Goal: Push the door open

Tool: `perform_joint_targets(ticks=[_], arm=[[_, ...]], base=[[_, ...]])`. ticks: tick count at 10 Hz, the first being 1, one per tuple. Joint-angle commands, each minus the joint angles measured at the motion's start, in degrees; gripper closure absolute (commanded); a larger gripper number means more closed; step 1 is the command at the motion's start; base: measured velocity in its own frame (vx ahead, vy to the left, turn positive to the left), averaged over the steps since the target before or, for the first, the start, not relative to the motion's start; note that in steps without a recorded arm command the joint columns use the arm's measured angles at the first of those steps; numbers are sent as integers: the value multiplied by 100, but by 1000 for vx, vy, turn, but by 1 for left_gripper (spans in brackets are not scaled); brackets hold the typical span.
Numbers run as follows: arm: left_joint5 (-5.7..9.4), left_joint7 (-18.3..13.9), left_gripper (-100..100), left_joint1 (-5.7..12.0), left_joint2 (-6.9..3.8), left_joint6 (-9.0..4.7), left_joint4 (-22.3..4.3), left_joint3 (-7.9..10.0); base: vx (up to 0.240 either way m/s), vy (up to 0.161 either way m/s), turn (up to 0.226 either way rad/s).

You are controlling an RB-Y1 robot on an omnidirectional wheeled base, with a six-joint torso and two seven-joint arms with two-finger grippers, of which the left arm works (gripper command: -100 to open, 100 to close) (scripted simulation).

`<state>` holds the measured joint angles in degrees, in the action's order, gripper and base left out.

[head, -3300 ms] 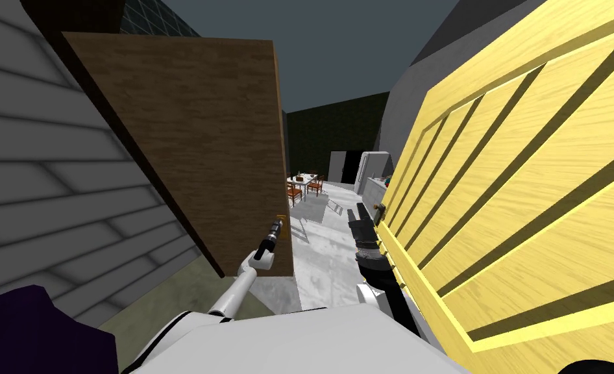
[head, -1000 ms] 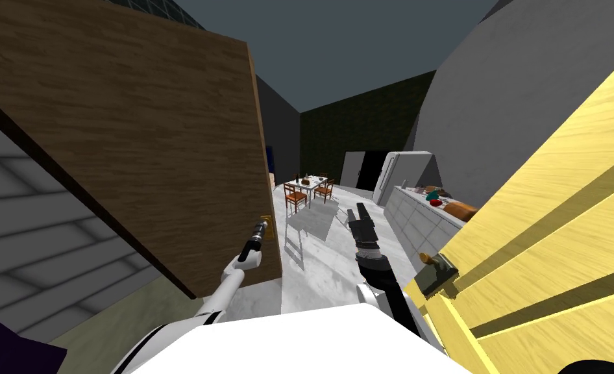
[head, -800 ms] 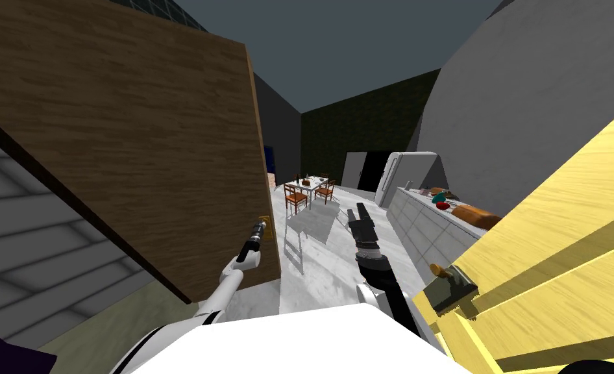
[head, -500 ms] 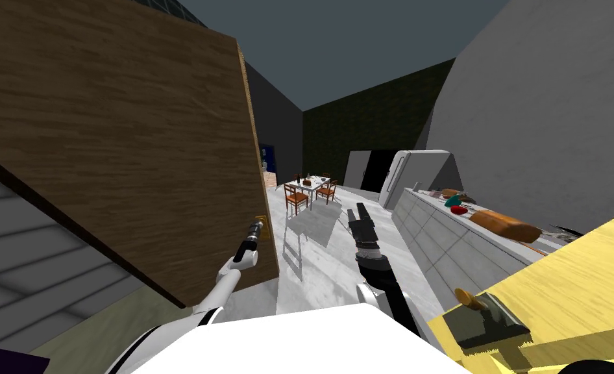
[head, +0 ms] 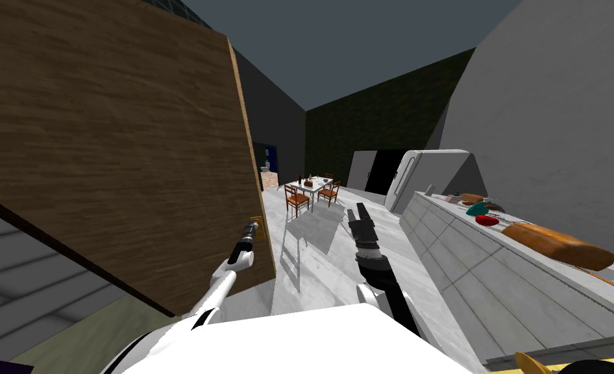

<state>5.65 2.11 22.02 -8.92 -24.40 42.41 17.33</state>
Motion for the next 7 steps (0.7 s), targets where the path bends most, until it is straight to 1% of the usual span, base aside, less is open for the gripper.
perform_joint_targets(ticks=[1, 2, 4, 7], arm=[[0, 0, 100, 0, 0, 0, 0, 0], [30, 25, 100, -4, -43, -13, -4, 96], [53, 48, 100, -13, -69, -18, -11, 171], [108, 104, 100, -35, -134, -28, -29, 355]], base=[[73, -25, 35], [137, -34, 51], [178, -61, 54], [201, -68, 59]])
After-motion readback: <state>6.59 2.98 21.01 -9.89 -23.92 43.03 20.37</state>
